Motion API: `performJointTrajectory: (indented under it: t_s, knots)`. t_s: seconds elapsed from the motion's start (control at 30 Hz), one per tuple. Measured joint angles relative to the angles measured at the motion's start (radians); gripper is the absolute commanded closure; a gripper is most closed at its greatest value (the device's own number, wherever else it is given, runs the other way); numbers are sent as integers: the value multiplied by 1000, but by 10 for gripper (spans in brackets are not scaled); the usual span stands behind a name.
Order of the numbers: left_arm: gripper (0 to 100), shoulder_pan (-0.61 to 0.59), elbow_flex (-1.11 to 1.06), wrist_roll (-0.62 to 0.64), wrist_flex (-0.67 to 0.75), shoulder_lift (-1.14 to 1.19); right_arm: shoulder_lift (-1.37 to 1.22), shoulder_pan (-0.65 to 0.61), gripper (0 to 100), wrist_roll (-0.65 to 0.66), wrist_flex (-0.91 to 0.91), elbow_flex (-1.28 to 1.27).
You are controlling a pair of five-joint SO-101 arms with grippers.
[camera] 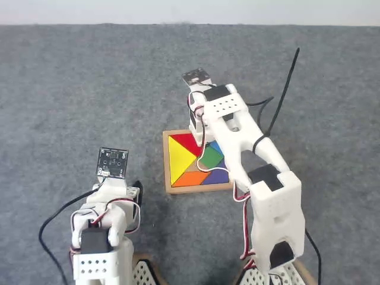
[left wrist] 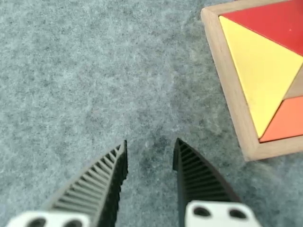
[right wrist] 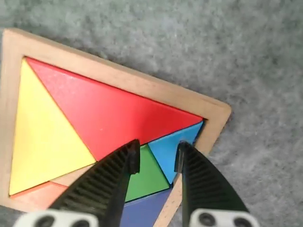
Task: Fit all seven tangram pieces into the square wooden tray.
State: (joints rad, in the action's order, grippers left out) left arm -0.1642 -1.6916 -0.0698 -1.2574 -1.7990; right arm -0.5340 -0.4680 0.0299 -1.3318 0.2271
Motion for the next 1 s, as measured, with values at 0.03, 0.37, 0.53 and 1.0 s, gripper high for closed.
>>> performJointTrajectory:
  t_s: [0.03,0.37,0.53,1.0]
  knots:
    - [847,0,0,0,0,0,0,-2,864,0,0,0]
    - [847,0,0,0,0,0,40,0,867,0,-32,0]
    - [847,0,0,0,0,0,112,3,983,0,-80,-2]
    - [847,0,0,0,0,0,574,184,983,0,255,-687]
